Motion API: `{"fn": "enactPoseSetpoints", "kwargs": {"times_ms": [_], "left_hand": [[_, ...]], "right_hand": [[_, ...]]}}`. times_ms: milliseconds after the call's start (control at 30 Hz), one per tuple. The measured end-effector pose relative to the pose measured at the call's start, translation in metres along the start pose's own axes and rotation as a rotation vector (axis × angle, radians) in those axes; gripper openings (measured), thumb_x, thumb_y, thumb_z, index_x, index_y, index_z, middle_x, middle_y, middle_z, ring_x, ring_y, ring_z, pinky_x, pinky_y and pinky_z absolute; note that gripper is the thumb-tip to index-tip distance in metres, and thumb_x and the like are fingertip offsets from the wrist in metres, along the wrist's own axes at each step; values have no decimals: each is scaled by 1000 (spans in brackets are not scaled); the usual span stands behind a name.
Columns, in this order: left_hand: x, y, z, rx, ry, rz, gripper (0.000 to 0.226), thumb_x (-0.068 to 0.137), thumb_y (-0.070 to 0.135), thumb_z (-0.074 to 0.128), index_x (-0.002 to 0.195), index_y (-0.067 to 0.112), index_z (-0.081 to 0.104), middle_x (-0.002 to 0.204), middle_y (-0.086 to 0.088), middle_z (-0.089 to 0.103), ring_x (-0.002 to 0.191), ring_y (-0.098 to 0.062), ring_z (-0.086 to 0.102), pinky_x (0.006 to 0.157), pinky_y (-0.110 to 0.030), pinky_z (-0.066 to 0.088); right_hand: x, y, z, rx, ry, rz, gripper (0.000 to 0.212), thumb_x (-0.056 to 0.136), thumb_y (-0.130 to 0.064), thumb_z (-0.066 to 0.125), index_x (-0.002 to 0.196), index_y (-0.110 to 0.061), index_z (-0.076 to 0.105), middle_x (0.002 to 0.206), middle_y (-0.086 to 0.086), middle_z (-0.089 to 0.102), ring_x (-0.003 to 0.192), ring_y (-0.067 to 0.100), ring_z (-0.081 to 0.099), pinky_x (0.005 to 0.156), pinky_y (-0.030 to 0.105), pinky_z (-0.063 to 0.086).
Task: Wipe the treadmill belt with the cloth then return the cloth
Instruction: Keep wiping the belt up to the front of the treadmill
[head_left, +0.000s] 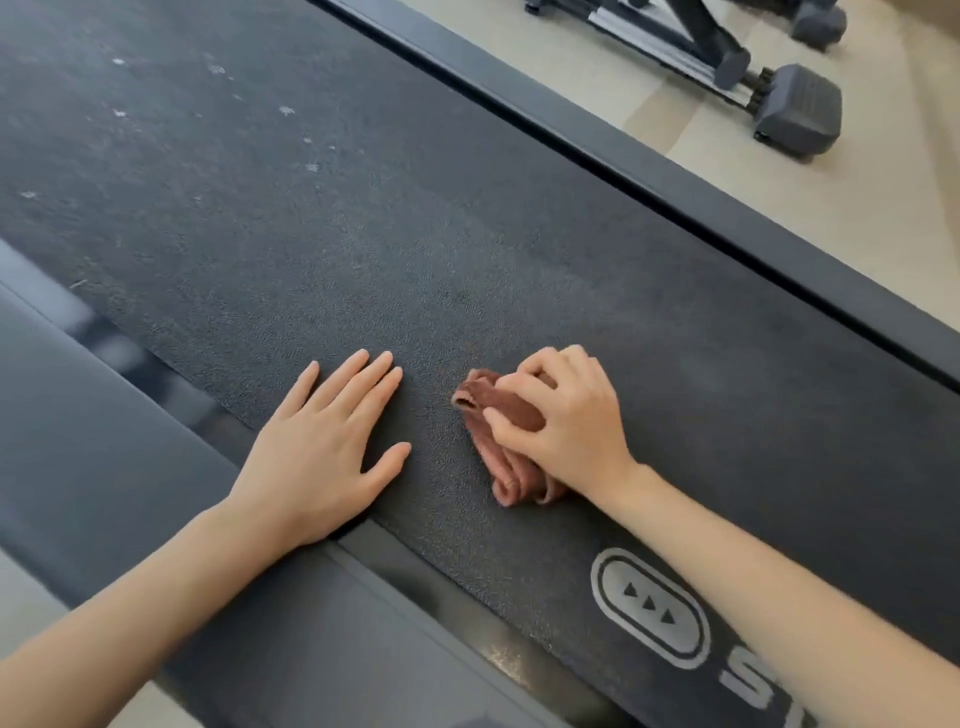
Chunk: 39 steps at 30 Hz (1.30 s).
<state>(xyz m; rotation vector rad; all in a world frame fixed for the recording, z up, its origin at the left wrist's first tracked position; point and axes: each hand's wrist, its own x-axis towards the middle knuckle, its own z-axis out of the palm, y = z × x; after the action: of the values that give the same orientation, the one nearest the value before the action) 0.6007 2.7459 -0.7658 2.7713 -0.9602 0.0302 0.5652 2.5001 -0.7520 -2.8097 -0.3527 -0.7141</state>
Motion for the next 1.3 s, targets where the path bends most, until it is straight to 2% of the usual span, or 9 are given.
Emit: {"fn": "enactPoseSetpoints", "kwargs": {"times_ms": [67, 233, 300, 500, 600, 700, 900, 1167, 1300], "left_hand": [[-1, 1, 1, -8, 16, -3, 70, 88, 55, 30, 142, 13, 44, 150, 0, 37, 141, -17, 27, 113, -44, 16], [0, 1, 4, -13, 51, 3, 69, 86, 53, 33, 139, 12, 47, 148, -2, 40, 139, -20, 31, 111, -46, 19], [2, 1, 4, -13, 58, 5, 69, 85, 52, 34, 138, 11, 49, 147, -3, 42, 138, -21, 34, 111, -46, 20], [2, 2, 2, -19, 59, -5, 70, 84, 53, 33, 139, 11, 47, 147, -2, 41, 139, -19, 32, 111, -50, 26], [0, 1, 1, -13, 35, -2, 71, 86, 54, 30, 142, 11, 43, 150, -1, 36, 141, -18, 26, 113, -49, 22], [-3, 1, 0, -6, 5, 8, 73, 87, 56, 26, 144, 12, 38, 153, 0, 31, 143, -17, 20, 116, -46, 17], [-15, 7, -1, 1, 1, 8, 73, 86, 57, 27, 144, 13, 39, 153, 1, 31, 143, -17, 20, 116, -43, 15], [-17, 3, -4, 5, -10, -62, 72, 86, 57, 21, 145, 21, 38, 153, 5, 29, 143, -13, 20, 116, -39, 14], [-30, -29, -17, -2, -22, -170, 74, 83, 61, 14, 147, 27, 33, 154, 7, 25, 143, -14, 18, 116, -39, 13]], "right_hand": [[23, 38, 6, -79, -6, 95, 30, 78, -48, 58, 82, -22, 71, 83, 2, 61, 78, 28, 53, 70, 35, 41], [99, 114, 25, -330, -23, 797, 41, 88, -54, 49, 115, -26, 64, 119, 11, 58, 111, 36, 47, 90, 40, 36], [118, 114, 36, -348, -30, 884, 43, 89, -56, 48, 118, -29, 62, 124, 9, 56, 113, 37, 45, 92, 40, 35], [96, 59, 39, -207, -83, 393, 34, 85, -53, 55, 98, -26, 70, 105, 1, 64, 99, 32, 52, 80, 35, 37], [49, 14, 21, -30, -40, 194, 35, 78, -54, 54, 82, -24, 70, 86, -5, 62, 83, 25, 52, 71, 32, 37], [-22, -8, -16, 96, -85, 56, 26, 78, -48, 63, 79, -22, 70, 86, -7, 61, 84, 21, 49, 72, 36, 39], [-120, -16, -72, 104, -78, 74, 17, 72, -39, 71, 74, -23, 70, 83, -7, 59, 83, 20, 51, 70, 41, 41], [-27, -57, -9, 45, 3, 161, 22, 72, -46, 64, 70, -25, 66, 77, -8, 58, 79, 23, 51, 66, 36, 39], [-42, -68, -20, 85, -31, 202, 25, 75, -50, 62, 78, -26, 66, 86, -8, 57, 84, 22, 48, 70, 34, 35]]}}
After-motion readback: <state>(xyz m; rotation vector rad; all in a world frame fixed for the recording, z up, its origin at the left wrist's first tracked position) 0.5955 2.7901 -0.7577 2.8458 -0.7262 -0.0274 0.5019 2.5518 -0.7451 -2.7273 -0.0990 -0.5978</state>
